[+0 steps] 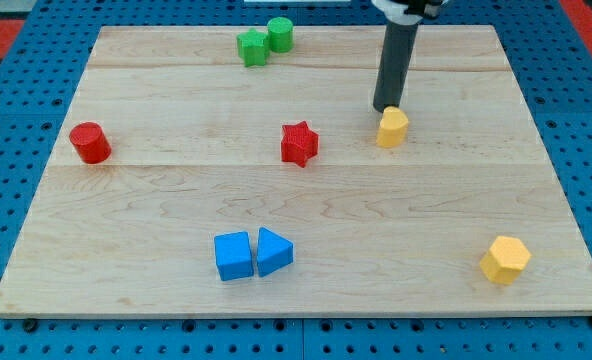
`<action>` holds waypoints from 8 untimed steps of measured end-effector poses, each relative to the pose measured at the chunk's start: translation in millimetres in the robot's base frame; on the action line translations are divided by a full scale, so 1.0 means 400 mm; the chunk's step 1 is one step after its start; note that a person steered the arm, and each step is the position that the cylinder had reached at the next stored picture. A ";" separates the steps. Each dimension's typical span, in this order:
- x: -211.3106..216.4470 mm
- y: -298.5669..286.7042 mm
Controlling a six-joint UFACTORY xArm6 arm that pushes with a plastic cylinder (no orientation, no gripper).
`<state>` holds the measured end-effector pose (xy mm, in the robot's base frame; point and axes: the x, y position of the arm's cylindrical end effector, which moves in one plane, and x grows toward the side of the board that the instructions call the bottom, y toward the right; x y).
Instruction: Move the yellow heart to the right of the red star
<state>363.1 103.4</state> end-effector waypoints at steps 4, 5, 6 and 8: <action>0.196 -0.001; 0.248 0.068; 0.248 0.134; 0.368 0.230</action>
